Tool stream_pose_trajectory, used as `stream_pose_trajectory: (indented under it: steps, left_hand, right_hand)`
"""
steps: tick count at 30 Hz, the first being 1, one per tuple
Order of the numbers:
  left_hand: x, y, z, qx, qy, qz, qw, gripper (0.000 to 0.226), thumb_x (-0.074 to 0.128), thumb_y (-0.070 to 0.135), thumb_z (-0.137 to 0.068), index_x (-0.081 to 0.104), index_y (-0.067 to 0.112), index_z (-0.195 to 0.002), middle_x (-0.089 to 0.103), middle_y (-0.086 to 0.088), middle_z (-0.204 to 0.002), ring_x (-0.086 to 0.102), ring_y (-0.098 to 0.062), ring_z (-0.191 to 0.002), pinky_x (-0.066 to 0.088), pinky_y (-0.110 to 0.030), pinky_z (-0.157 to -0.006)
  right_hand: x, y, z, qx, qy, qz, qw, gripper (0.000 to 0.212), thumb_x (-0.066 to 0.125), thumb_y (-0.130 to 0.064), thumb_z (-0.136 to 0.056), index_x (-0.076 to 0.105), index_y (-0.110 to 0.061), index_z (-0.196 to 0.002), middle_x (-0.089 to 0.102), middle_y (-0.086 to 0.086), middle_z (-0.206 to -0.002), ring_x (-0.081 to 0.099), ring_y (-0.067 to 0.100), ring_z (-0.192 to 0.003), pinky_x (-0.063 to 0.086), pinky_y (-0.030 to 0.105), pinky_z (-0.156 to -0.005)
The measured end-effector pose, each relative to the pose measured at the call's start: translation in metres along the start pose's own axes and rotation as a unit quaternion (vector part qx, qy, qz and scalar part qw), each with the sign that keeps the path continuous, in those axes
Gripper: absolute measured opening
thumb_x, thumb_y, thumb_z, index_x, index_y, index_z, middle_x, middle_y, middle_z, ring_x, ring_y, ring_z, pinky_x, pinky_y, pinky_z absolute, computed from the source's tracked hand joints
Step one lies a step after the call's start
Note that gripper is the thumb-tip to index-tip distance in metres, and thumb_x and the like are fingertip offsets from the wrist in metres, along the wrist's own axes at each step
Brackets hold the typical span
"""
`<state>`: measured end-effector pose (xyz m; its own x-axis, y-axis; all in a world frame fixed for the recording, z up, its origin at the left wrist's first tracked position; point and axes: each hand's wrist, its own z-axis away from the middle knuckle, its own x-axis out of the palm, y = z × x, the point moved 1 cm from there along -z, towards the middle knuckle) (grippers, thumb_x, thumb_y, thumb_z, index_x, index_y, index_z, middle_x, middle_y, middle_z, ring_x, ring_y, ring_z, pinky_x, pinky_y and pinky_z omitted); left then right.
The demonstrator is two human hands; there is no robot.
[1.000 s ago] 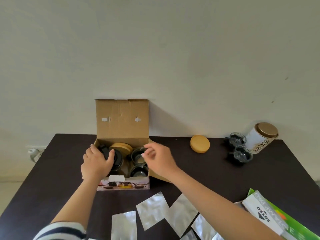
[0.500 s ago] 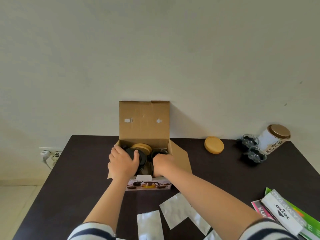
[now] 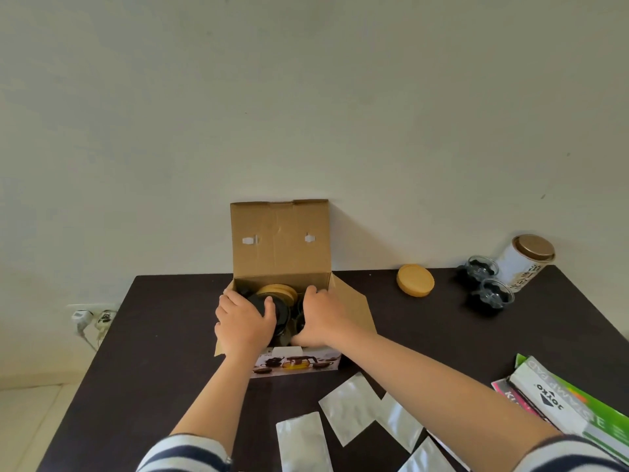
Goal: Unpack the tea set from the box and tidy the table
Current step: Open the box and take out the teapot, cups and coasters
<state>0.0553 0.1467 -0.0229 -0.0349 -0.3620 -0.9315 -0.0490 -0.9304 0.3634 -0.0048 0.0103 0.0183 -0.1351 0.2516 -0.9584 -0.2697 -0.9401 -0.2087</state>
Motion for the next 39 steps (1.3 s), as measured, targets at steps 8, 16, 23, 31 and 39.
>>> stream_pose_trajectory:
  steps: [8,16,23,31,39]
  left_hand:
    - [0.000,-0.001,0.001,0.007,0.002,-0.008,1.000,0.087,0.037,0.061,-0.089,0.015,-0.002,-0.144,0.034,-0.022,-0.144,0.041,-0.037,-0.127,0.047,-0.047,-0.092]
    - [0.000,0.005,0.008,0.019,0.029,-0.115,0.993,0.073,0.039,0.054,-0.090,0.037,-0.004,-0.134,0.042,-0.028,-0.134,0.041,-0.045,-0.121,0.032,-0.055,-0.103]
    - [0.010,0.025,0.018,-0.016,-0.002,-0.084,0.996,0.060,0.021,0.040,-0.100,0.024,0.002,-0.146,0.021,-0.019,-0.154,0.016,-0.036,-0.142,0.016,-0.052,-0.114]
    - [0.019,0.026,0.024,-0.022,-0.001,-0.072,0.997,0.079,0.017,0.057,-0.094,0.004,0.004,-0.150,0.003,-0.015,-0.159,-0.003,-0.031,-0.146,0.004,-0.049,-0.117]
    - [0.018,0.030,0.027,-0.009,0.008,-0.094,0.995,0.097,0.023,0.072,-0.084,0.004,0.003,-0.149,0.005,-0.017,-0.158,-0.001,-0.034,-0.146,0.007,-0.052,-0.115]
  right_hand:
    - [-0.058,0.068,0.034,0.096,0.123,-0.160,0.975,0.070,0.073,-0.055,-0.065,0.041,-0.017,-0.114,0.044,0.001,-0.109,0.055,0.019,-0.090,0.051,0.031,-0.067]
    - [-0.023,0.240,0.081,0.307,0.058,-0.148,0.938,0.067,0.075,-0.046,-0.068,0.047,-0.018,-0.123,0.042,0.011,-0.121,0.052,0.033,-0.109,0.050,0.039,-0.084]
    - [-0.006,0.346,0.107,0.429,0.095,-0.156,0.885,0.065,0.077,-0.038,-0.074,0.048,-0.009,-0.125,0.042,0.019,-0.128,0.046,0.038,-0.117,0.048,0.042,-0.083]
    - [0.005,0.393,0.100,0.440,0.125,-0.206,0.865,0.071,0.081,-0.036,-0.071,0.046,-0.004,-0.125,0.046,0.019,-0.126,0.050,0.038,-0.115,0.050,0.046,-0.084]
    - [0.013,0.401,0.095,0.433,0.149,-0.182,0.870,0.082,0.077,-0.040,-0.076,0.038,-0.002,-0.137,0.042,0.022,-0.137,0.042,0.040,-0.126,0.043,0.052,-0.098]
